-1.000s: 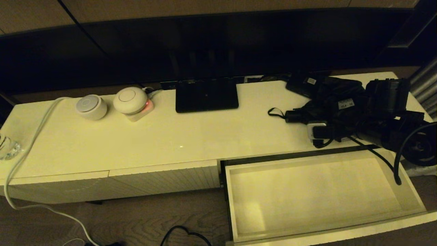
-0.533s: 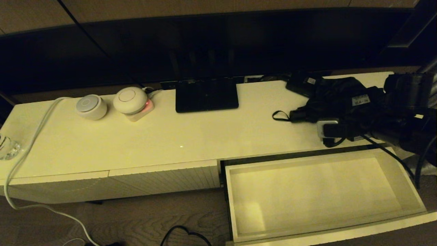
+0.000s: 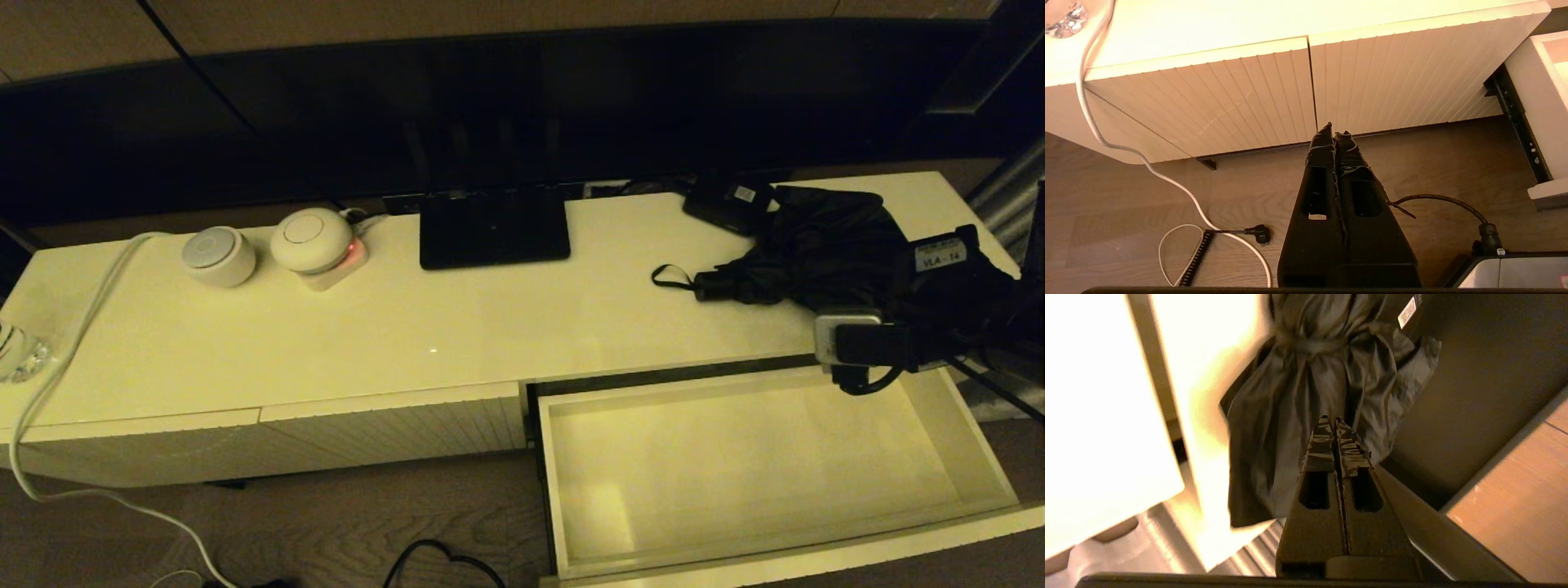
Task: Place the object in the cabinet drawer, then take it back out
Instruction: Put the umbrella in the drawer
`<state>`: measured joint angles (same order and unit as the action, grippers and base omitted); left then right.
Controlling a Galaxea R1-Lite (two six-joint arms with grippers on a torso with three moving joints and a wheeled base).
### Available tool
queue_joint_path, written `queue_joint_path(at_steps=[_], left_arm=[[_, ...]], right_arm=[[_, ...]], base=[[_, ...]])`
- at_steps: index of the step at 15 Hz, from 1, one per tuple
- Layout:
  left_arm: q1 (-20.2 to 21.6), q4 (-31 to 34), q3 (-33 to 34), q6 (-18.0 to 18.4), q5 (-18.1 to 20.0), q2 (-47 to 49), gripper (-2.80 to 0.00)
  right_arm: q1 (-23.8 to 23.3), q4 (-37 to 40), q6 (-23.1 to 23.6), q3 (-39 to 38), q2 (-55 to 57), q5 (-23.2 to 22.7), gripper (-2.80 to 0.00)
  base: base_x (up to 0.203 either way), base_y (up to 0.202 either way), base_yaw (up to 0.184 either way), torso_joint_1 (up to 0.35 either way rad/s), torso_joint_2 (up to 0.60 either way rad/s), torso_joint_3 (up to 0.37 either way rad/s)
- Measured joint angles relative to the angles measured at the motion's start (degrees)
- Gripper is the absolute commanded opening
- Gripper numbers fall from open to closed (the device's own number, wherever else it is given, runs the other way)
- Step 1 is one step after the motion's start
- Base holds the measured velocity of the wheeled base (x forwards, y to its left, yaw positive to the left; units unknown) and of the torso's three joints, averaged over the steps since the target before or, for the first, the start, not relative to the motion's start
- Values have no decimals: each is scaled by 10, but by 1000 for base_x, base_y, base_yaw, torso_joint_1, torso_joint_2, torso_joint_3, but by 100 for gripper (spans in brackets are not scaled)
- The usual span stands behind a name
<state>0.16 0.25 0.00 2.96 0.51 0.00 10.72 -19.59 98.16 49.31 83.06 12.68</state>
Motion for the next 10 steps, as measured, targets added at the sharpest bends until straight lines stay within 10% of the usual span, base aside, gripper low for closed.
queue_joint_path(at_steps=[4, 5, 10], left_arm=[[0, 0, 0, 0, 0, 0, -280], [0, 0, 0, 1, 0, 0, -280], [0, 0, 0, 0, 0, 0, -280]], right_arm=[[-10, 3, -14, -2, -10, 1, -280], [-11, 5, -23, -2, -9, 2, 0], [-9, 93, -65, 41, 11, 1, 0]], base=[[0, 0, 0, 0, 0, 0], [0, 0, 0, 0, 0, 0], [0, 0, 0, 0, 0, 0]])
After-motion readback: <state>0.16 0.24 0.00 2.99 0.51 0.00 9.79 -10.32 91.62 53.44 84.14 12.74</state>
